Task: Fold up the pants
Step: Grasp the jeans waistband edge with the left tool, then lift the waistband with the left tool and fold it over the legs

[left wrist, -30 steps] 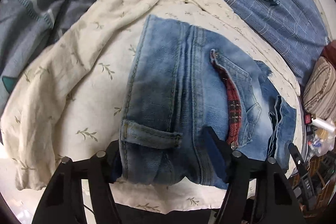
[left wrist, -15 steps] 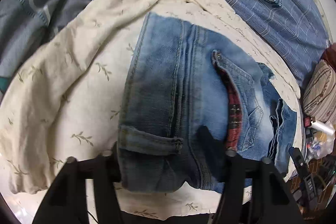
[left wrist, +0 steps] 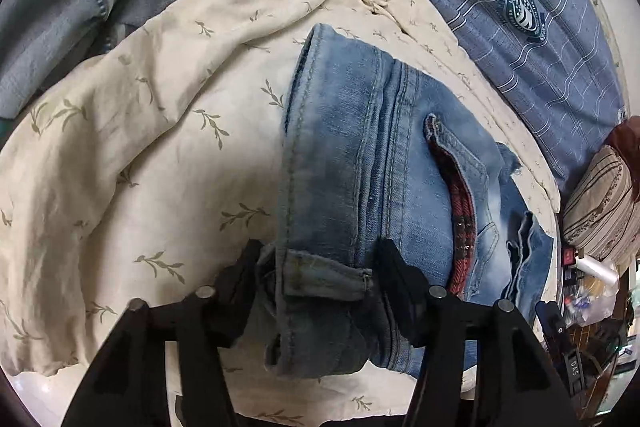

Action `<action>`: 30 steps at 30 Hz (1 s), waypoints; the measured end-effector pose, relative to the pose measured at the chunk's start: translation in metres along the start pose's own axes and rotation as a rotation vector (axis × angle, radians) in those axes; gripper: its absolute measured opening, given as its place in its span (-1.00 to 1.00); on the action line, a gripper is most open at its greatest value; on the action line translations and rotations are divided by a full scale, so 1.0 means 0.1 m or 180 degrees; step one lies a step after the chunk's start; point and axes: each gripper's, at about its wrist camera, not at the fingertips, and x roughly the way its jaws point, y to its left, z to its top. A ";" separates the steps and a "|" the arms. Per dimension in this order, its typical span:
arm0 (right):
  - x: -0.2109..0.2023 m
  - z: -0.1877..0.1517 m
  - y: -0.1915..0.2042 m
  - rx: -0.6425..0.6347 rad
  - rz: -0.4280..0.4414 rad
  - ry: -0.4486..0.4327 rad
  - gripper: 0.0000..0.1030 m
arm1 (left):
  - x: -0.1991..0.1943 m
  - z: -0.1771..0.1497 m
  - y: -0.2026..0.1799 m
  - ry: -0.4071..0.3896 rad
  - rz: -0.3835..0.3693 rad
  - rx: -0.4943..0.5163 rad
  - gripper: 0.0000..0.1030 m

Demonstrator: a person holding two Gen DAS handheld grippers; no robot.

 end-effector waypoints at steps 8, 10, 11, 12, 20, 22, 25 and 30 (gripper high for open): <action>-0.01 0.00 -0.01 0.0015 -0.0017 -0.0019 0.45 | -0.26 -0.05 -0.39 -0.0326 0.0198 0.0451 -0.49; -0.03 0.01 -0.03 0.0030 -0.0031 -0.0044 0.45 | -0.33 -0.05 -0.49 -0.0406 0.0190 0.0536 -0.49; -0.05 0.02 -0.05 0.0048 -0.0040 -0.0063 0.45 | -0.38 -0.05 -0.58 -0.0452 0.0181 0.0590 -0.50; -0.07 0.02 -0.08 0.0073 -0.0050 -0.0085 0.45 | -0.46 -0.07 -0.68 -0.0507 0.0161 0.0674 -0.50; -0.29 0.11 -0.49 0.0547 -0.0078 -0.0286 0.45 | -0.76 -0.24 -1.58 -0.0679 0.0035 0.1385 -0.53; -0.35 0.12 -0.61 0.0696 -0.0061 -0.0351 0.45 | -0.76 -0.37 -1.91 -0.0669 0.0034 0.1678 -0.54; -0.44 0.14 -0.82 0.0974 -0.0013 -0.0450 0.45 | -0.69 -0.59 -2.33 -0.0602 -0.0024 0.2051 -0.55; -0.63 0.17 -1.24 0.1441 -0.0072 -0.0677 0.45 | -0.27 -1.09 -3.07 -0.0324 -0.0177 0.2695 -0.63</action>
